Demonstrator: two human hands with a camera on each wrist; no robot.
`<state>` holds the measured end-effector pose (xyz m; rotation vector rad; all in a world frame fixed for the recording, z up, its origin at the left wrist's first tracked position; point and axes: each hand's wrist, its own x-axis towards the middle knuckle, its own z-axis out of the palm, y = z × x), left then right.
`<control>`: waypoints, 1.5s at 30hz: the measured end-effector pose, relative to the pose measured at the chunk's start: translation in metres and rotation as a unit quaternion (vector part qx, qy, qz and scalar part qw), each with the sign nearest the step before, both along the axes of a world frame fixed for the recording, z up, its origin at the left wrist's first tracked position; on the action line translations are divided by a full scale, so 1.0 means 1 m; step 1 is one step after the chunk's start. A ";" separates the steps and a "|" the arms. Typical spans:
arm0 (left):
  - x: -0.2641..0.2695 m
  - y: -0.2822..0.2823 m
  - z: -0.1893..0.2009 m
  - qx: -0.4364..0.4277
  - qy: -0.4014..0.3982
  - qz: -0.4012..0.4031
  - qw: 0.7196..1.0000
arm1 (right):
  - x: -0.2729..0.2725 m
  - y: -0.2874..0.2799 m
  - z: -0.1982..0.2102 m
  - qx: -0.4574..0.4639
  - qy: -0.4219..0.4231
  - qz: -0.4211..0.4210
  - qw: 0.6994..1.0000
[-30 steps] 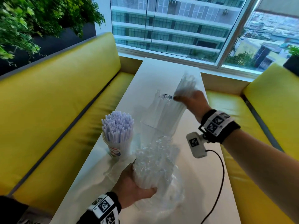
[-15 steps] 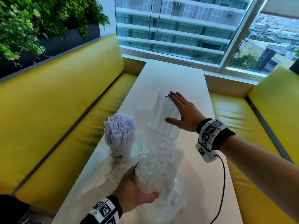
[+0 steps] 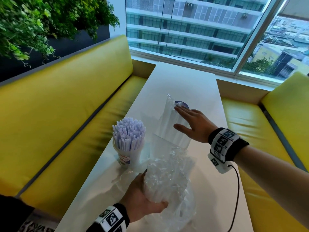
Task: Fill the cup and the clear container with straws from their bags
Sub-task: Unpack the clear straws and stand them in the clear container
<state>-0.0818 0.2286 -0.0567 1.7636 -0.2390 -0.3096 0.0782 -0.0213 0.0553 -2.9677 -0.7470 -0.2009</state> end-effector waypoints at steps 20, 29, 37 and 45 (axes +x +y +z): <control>0.002 -0.001 -0.003 0.009 -0.010 0.011 1.000 | 0.035 0.038 0.030 -0.062 0.086 -0.092 0.990; 0.003 0.001 -0.004 0.014 -0.003 -0.003 1.000 | 0.012 0.037 0.046 -0.025 0.036 -0.028 0.999; 0.005 0.003 -0.005 0.002 0.014 0.008 1.000 | -0.116 0.026 0.064 0.194 0.135 0.032 0.971; 0.002 0.000 0.004 -0.031 -0.005 0.030 0.999 | -0.190 0.044 -0.005 0.304 0.167 -0.050 0.937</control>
